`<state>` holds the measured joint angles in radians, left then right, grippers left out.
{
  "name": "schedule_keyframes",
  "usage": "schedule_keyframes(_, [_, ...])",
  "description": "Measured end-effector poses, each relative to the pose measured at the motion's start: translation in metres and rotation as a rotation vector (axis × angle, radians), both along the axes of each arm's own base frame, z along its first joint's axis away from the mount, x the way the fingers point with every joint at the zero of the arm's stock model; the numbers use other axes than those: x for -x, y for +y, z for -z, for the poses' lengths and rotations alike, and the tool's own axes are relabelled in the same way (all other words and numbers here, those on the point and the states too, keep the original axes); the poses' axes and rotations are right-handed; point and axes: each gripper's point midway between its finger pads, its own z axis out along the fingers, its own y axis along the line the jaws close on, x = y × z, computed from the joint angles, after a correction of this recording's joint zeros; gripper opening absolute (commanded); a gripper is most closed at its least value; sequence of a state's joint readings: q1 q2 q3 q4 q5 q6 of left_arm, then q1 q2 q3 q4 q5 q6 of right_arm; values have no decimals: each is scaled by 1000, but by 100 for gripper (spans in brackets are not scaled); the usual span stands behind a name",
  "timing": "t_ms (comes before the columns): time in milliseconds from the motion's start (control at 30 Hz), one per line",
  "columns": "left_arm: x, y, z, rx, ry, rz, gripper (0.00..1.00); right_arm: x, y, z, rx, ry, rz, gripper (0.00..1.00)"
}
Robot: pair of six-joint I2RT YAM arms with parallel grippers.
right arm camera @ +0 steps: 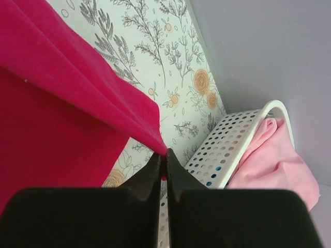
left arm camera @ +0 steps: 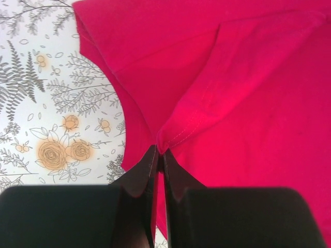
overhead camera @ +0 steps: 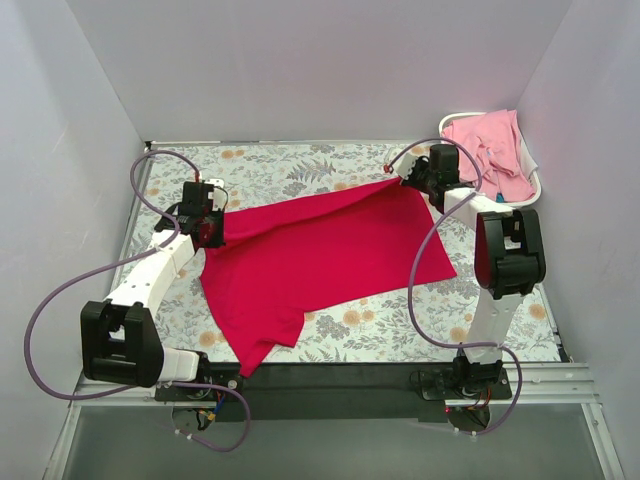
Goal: Fold and stack the t-shirts
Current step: Fold the tshirt
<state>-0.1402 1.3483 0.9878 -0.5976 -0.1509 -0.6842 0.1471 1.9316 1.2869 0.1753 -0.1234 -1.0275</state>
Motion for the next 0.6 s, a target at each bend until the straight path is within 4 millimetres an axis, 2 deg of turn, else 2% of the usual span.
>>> schedule_keyframes(33, [1, -2, 1, 4, 7, 14, 2, 2, -1, 1, 7, 1, 1, 10])
schedule_keyframes(67, [3, -3, 1, 8, 13, 28, 0, 4, -3, 1, 18, 2, 2, 2])
schedule_keyframes(100, [4, -5, 2, 15, 20, 42, 0, 6, -4, 1, 28, 1, -2, 1])
schedule_keyframes(233, [10, -10, 4, 31, 45, 77, 0, 14, -6, 0, 40, 4, -11, 1])
schedule_keyframes(467, [12, -10, 6, 28, 57, 87, 0, 15, -8, -3, 62, -1, -13, 1])
schedule_keyframes(500, [12, -10, 6, 24, 57, 86, 0, 15, -9, -3, 69, -3, -15, 3])
schedule_keyframes(567, [12, -8, 6, 18, 56, 83, 0, 16, -9, 0, 81, -1, -23, 11])
schedule_keyframes(600, [12, -8, 6, 14, 56, 80, 0, 18, -10, 3, 88, 5, -26, 30])
